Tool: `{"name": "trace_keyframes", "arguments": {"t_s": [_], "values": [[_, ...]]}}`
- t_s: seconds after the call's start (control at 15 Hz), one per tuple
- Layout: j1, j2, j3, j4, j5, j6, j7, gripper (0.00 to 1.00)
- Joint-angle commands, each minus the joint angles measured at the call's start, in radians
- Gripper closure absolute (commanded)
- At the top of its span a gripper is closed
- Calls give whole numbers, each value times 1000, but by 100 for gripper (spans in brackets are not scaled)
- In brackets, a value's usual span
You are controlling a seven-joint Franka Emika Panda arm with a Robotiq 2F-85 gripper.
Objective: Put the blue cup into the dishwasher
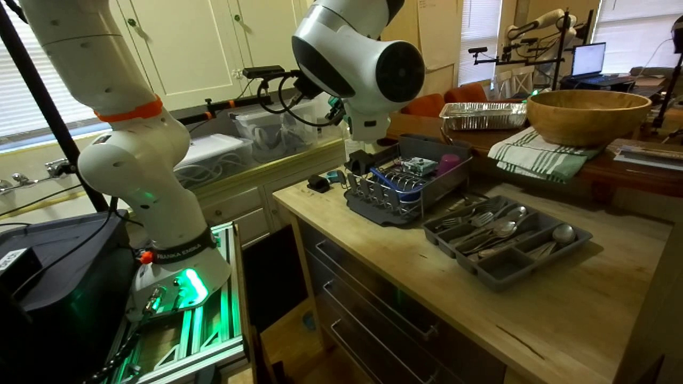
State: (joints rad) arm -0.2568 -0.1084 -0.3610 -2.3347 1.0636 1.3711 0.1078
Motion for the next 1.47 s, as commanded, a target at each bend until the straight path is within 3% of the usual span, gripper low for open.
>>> {"name": "trace_keyframes", "arguments": {"t_s": [0.0,0.2,0.27,0.53,0.8,0.87,1.4], "values": [[-24,2,23,2,1,-4,-1,22],[-24,2,23,2,1,-4,-1,22],[-24,2,23,2,1,-4,-1,47],[10,119,45,102,35,-53,-20,47],[19,137,50,112,27,-77,-35,47],[-24,2,23,2,1,-4,-1,22],[-15,37,46,35,6,-5,-2,22]]}}
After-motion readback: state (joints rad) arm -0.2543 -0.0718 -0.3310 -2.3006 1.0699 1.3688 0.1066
